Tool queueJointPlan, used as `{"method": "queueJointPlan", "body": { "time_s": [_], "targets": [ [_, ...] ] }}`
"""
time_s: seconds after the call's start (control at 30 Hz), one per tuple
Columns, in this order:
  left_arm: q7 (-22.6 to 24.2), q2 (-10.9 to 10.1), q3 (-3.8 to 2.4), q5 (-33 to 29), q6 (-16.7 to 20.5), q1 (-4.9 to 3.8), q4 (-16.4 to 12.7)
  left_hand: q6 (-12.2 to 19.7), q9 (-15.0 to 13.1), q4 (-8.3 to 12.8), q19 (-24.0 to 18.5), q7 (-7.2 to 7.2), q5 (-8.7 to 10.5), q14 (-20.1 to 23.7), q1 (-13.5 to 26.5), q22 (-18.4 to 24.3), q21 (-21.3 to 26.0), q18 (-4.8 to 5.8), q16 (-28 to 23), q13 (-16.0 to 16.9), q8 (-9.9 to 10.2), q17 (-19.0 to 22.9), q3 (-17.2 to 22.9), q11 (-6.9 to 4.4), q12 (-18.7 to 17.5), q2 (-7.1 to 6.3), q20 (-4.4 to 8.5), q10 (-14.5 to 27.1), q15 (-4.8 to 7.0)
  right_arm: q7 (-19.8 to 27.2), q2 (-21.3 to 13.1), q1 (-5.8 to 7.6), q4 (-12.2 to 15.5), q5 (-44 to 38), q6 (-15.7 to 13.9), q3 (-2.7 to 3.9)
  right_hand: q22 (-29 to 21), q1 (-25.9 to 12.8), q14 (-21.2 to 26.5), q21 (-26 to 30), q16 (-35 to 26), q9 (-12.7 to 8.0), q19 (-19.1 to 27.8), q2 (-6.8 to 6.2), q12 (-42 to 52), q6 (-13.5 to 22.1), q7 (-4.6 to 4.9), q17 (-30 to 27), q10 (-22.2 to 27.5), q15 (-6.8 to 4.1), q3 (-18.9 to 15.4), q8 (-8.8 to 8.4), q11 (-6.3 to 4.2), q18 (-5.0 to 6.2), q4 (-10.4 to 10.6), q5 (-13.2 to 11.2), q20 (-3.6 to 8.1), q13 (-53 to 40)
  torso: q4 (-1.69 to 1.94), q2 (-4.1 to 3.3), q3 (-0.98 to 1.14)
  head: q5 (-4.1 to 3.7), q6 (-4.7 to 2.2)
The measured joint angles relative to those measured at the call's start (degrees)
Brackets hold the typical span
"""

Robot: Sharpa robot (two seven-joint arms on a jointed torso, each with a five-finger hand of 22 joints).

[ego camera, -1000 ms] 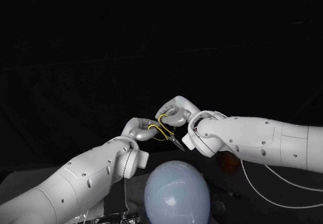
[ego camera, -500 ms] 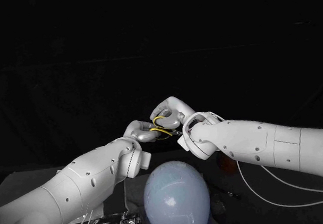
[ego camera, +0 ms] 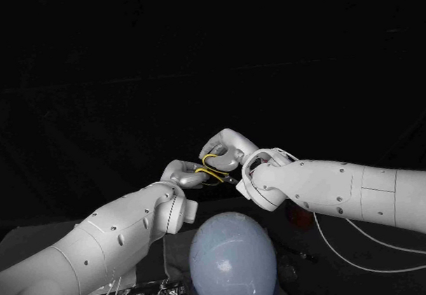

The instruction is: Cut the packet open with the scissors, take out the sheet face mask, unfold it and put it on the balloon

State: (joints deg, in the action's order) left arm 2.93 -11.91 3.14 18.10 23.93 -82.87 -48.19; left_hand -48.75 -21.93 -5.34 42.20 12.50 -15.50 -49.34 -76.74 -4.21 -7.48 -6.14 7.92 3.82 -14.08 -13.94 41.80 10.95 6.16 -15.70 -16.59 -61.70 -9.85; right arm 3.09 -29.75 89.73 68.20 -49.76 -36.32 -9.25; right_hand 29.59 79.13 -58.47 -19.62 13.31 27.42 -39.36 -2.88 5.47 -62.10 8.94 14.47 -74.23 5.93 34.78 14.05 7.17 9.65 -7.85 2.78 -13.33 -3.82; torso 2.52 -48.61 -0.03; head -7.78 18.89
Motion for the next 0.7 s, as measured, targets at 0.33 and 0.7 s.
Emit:
{"method": "queueJointPlan", "body": {
  "time_s": [0.33,0.7],
  "targets": [
    [-0.3,-0.3,-0.03,-0.3,-0.2,-0.08,-0.4,2.2,0.8,1.3,-0.4,-0.62,0.41,1.6,-0.7,0.1,0.0,0.00,-0.1,0.0,1.1,0.3,-5.2,0.87,-0.8,-0.23,0.01,3.7,-0.80,-2.1,0.6,-0.08,-1.6,-1.3,0.1,-0.03,0.8,-0.2,-0.2,-0.6,0.0,-0.1,0.4,-0.23,-0.1,-0.1,-0.14,0.0,-0.4,0.20,0.0,-0.01,-0.36,-0.05,-0.2,0.0,0.00,0.0,0.06,0.01,-0.04,-0.16,0.12],
    [-0.3,-0.4,-0.07,-0.2,-0.3,-0.14,-0.4,2.8,1.2,2.4,-0.9,-0.83,0.39,2.3,-3.5,0.1,0.0,0.00,-0.3,0.0,1.2,0.5,-5.0,1.23,-0.8,1.31,-0.02,4.9,-1.02,-3.7,0.7,-0.25,-1.9,-1.9,0.1,-0.07,1.2,-0.4,-0.2,-1.0,-0.3,0.0,0.6,-0.36,-0.1,-0.1,-0.14,0.0,-0.5,0.20,0.2,-0.11,-0.30,-0.39,-0.3,0.0,-0.21,0.0,0.05,0.02,-0.05,-0.13,-0.02]
  ]
}}
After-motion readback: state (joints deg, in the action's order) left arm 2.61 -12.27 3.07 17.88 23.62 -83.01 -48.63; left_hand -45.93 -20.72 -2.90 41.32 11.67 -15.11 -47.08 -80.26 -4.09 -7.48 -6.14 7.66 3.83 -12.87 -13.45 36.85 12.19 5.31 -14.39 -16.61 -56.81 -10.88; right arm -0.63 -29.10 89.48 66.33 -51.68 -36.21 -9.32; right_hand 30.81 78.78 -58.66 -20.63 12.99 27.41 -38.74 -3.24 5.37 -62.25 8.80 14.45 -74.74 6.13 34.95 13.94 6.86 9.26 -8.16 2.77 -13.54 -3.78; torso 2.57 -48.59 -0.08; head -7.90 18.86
